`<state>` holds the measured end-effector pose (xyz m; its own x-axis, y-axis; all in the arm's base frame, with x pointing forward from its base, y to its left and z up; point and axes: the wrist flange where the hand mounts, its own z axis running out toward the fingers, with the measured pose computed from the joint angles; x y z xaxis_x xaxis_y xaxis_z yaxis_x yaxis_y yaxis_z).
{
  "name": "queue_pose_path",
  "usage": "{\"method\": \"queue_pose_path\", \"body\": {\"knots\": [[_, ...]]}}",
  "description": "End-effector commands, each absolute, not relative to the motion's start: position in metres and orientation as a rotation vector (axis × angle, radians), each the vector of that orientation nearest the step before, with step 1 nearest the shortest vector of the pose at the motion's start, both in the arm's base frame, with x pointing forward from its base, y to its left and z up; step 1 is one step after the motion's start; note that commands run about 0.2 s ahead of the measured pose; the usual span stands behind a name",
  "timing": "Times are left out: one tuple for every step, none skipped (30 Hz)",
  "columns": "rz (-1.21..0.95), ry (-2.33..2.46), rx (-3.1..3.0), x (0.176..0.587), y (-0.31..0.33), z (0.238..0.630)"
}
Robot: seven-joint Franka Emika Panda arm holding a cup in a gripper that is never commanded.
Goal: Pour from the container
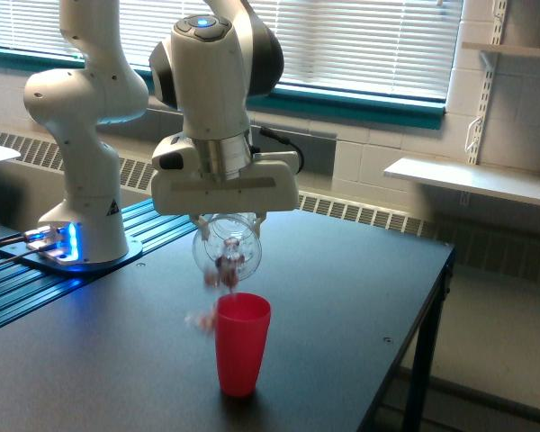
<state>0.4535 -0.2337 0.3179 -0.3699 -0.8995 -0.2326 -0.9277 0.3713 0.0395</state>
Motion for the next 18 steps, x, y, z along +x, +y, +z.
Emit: {"method": "queue_pose_path", "body": {"knots": [[0.258,2.456,-1.675,0.458,-0.229,0.317],[0.256,2.455,-1.680,0.458,-0.229,0.317],[0.256,2.454,-1.684,0.459,-0.228,0.317],[0.257,2.455,-1.686,0.459,-0.227,0.316],[0.257,2.458,-1.684,0.460,-0.227,0.316],[0.257,2.460,-1.687,0.460,-0.227,0.316],[0.257,2.461,-1.691,0.460,-0.226,0.316],[0.256,2.461,-1.693,0.461,-0.226,0.316],[0.256,2.463,-1.694,0.461,-0.225,0.316],[0.256,2.463,-1.695,0.461,-0.225,0.316],[0.255,2.461,-1.699,0.462,-0.224,0.316],[0.253,2.456,-1.703,0.463,-0.224,0.316],[0.249,2.454,-1.706,0.463,-0.223,0.316],[0.248,2.453,-1.710,0.464,-0.222,0.316],[0.245,2.452,-1.716,0.465,-0.221,0.316],[0.242,2.450,-1.722,0.465,-0.220,0.316],[0.242,2.450,-1.725,0.466,-0.219,0.316],[0.242,2.452,-1.720,0.466,-0.218,0.316]]}}
